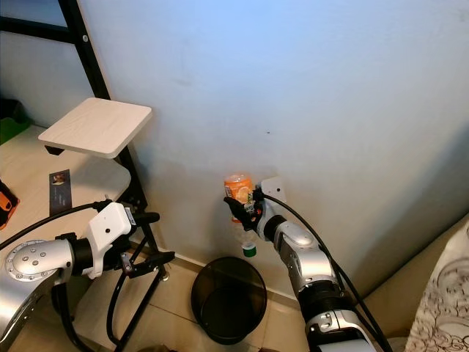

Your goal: Clean up the room

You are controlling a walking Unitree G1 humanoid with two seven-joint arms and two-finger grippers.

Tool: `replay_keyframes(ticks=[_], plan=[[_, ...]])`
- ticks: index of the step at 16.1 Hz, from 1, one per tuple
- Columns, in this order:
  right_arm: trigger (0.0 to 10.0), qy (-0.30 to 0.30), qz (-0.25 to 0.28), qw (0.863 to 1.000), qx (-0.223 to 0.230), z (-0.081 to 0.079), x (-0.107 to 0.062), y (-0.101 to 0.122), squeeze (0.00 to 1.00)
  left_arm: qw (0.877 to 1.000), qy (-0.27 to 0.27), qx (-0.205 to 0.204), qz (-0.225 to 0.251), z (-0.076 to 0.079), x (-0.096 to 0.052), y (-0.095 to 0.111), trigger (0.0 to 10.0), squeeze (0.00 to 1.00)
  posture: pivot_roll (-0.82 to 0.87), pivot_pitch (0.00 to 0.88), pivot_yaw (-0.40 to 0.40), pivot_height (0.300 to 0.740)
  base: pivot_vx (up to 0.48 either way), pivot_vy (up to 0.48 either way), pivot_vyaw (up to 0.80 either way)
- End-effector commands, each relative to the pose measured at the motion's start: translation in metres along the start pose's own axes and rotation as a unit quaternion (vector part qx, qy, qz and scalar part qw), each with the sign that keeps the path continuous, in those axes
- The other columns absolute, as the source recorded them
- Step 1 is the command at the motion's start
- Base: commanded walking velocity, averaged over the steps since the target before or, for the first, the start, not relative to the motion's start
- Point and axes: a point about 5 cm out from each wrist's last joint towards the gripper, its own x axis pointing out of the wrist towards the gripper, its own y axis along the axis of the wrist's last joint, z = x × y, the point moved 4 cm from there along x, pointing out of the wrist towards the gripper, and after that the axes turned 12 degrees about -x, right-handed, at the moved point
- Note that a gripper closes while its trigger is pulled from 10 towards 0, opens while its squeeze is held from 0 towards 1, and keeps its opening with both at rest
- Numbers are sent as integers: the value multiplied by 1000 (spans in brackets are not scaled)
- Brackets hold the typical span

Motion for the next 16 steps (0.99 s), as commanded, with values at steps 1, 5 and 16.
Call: replay_keyframes(ticks=[1,5,16], plan=[[10000,3,-2,1000,-9,-1,0,-2,1000,1000,-3,7,-7,1,-2,0,10000,263,-36,0,10,740,0,0,0],[10000,1,-9,1000,-10,-1,-3,-8,1000,1000,-5,6,-8,1,-2,0,10000,267,-39,0,12,740,0,0,0],[10000,-38,16,999,-4,13,-34,-3,1000,996,78,-28,12,-8,-1,-5,10000,212,-37,0,1,740,0,0,0]])
